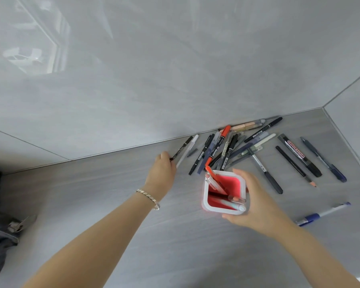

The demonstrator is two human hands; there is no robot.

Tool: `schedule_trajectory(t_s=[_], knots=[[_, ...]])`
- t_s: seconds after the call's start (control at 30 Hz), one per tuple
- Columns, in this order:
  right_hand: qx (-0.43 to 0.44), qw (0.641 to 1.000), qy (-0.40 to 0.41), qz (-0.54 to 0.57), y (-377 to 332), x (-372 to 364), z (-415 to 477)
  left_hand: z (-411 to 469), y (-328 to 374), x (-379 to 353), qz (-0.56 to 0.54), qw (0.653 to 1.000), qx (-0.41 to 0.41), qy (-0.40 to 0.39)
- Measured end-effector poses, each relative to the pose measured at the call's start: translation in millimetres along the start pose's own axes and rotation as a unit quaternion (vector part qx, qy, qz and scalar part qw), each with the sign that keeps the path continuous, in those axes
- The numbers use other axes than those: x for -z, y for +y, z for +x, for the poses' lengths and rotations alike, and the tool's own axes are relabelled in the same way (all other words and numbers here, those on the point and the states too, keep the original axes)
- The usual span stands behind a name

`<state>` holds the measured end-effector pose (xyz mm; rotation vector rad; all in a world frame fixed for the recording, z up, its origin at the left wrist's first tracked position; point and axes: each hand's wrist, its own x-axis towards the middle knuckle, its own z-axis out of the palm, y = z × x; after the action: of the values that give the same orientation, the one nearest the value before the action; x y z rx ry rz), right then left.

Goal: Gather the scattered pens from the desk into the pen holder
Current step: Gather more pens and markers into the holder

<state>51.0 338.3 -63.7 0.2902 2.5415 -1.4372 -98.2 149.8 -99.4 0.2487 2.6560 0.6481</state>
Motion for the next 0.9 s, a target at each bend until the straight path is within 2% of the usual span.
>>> schedule_trajectory(t_s=[0.3,0.47,0.57,0.63,0.67,0.77,0.83,0.9], knots=[[0.02,1.0,0.008,0.01,-9,0,-2,8,2,-4,-0.015,0.998,0.032,-0.042],[0.014,1.0,0.008,0.019,-13,-1,-3,-38,-2,28,-0.2,0.976,0.074,-0.055],[-0.003,0.999,-0.048,-0.002,-20,-9,0,-82,-10,55,-0.333,0.938,0.069,-0.073],[-0.009,0.997,-0.079,-0.008,-32,-16,3,-108,-12,69,-0.381,0.917,0.059,-0.104],[-0.008,0.998,-0.069,-0.005,-41,-17,4,-118,-12,73,-0.389,0.912,0.053,-0.121],[0.025,0.994,0.012,0.103,-74,-16,6,-139,-8,76,-0.401,0.899,0.039,-0.17],[0.04,0.979,0.015,0.199,-96,-15,6,-146,-2,76,-0.395,0.898,0.016,-0.194],[0.045,0.969,0.012,0.243,-109,-17,5,-148,4,76,-0.376,0.905,-0.005,-0.2]])
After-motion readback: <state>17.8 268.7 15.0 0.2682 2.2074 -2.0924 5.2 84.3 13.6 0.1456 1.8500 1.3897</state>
